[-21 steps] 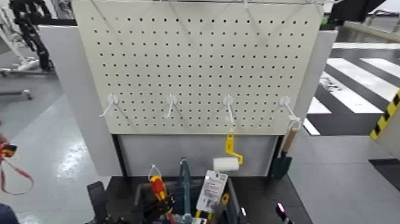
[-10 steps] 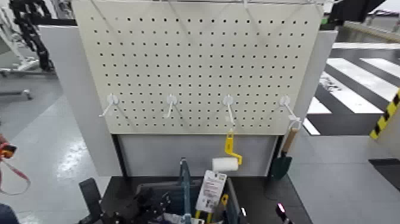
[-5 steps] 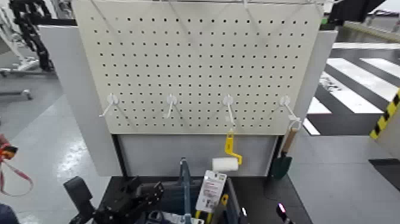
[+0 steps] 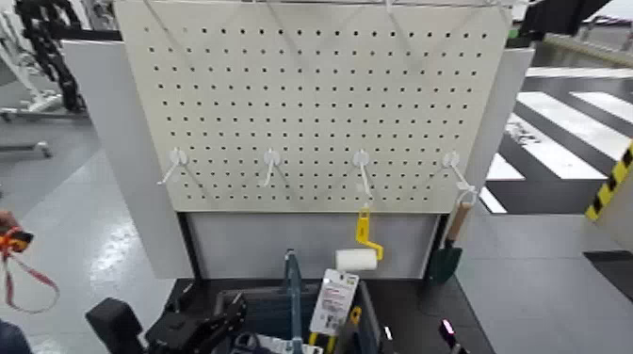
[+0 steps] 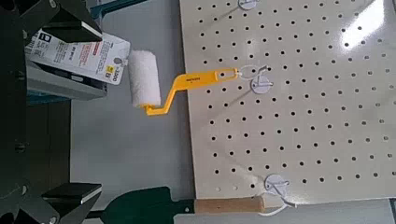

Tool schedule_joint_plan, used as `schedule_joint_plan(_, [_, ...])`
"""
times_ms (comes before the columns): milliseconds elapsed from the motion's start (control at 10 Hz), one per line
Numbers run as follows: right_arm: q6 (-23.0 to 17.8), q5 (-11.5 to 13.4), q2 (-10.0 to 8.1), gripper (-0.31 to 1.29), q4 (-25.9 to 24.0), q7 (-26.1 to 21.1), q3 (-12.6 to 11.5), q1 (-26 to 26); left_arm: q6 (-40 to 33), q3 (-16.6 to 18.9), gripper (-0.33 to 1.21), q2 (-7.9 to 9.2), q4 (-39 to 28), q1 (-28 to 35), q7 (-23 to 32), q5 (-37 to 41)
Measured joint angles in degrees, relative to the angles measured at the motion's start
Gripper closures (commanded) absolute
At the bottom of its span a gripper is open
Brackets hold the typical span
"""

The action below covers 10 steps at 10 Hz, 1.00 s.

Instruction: Put the red screwdriver into the crate.

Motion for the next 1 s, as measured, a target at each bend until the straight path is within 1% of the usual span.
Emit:
schedule_joint_plan(100, [-0.34,0.63,0.04,0.16,0.00,0.00,-0.09,0.00,-0.98,-0.44,0.11,-0.06,0.51,0.37,1.50,-2.24])
schedule_joint_plan(200, [-0.46,1.09,0.05,0.16,-0.01,0.00,-0.14,-0.01,-2.95,-0.83,0.11,-0.51,0.59,1.22,4.62,-4.72])
schedule_joint_plan(300, [-0.46,1.27,0.05,0.16,-0.03,0.00,-0.16,0.00,-5.17,-0.81,0.11,-1.40,0.58,2.34,7.36,-6.99])
schedule_joint_plan(600, [-0.71,1.29,-0.02,0.16,-0.11,0.00,-0.19,0.09,-10.34,0.23,0.11,-4.16,0.82,5.41,13.02,-13.30])
schedule_joint_plan(700, [-0.71,1.29,-0.03,0.16,-0.11,0.00,-0.23,0.14,-11.57,0.28,0.11,-4.57,0.93,6.24,14.41,-15.26])
schedule_joint_plan(1000, [-0.41,1.42,-0.04,0.16,-0.27,0.00,-0.35,0.18,-13.32,-0.67,0.11,-4.18,0.72,7.99,17.80,-18.12])
